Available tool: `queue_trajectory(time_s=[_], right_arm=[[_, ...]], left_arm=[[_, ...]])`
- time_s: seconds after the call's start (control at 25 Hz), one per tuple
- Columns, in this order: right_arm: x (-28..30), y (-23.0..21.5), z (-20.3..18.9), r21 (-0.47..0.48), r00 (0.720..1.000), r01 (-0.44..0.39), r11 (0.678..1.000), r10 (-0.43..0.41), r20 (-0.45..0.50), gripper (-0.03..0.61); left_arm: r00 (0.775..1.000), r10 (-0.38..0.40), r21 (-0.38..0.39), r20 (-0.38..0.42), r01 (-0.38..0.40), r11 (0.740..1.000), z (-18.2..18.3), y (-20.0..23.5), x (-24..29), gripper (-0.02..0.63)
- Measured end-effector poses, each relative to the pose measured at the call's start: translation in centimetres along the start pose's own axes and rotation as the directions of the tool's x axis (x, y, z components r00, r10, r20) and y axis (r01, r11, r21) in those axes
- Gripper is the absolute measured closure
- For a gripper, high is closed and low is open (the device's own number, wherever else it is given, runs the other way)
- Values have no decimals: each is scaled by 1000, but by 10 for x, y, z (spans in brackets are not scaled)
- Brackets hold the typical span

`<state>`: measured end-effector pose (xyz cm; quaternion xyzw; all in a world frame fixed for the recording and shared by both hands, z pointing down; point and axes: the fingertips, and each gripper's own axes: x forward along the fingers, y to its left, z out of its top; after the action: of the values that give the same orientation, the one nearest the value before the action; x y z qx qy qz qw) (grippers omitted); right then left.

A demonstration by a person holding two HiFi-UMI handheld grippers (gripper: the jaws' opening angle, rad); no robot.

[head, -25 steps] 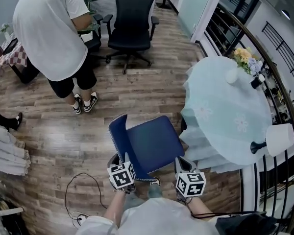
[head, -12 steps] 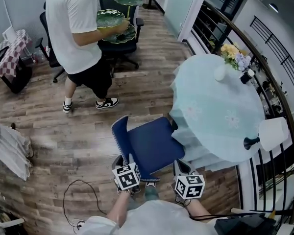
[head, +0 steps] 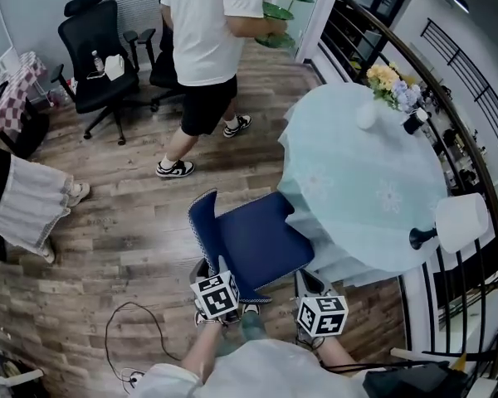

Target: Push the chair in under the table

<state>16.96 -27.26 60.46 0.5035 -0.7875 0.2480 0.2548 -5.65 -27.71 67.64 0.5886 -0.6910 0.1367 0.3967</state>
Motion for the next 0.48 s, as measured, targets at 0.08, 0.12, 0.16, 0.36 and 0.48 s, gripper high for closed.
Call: queue_trajectory(time_s=[0.08, 0.12, 0.16, 0.36, 0.48], right_arm=[[-1, -5, -1, 2, 1000, -3, 1000, 3, -2, 561], [-1, -7, -2, 4, 1000, -4, 1000, 4, -3, 561], [-2, -10, -3, 6, 1000, -5, 1000, 5, -3, 561], [-5, -29, -7, 19, 1000, 1, 1000, -1, -3, 561], [-9, -38, -9, 32, 1000, 10, 999, -10, -3, 561]], left_arm=[[1000, 7, -1, -1, -7, 1000, 0, -4, 1, 491], [1000, 10, -1, -2, -10, 1000, 0, -6, 1, 490], [1000, 12, -1, -3, -12, 1000, -1, -8, 2, 491], [1000, 5, 13, -9, -4, 1000, -5, -25, 7, 489], [1000, -7, 20, -14, 7, 1000, -5, -37, 11, 489]])
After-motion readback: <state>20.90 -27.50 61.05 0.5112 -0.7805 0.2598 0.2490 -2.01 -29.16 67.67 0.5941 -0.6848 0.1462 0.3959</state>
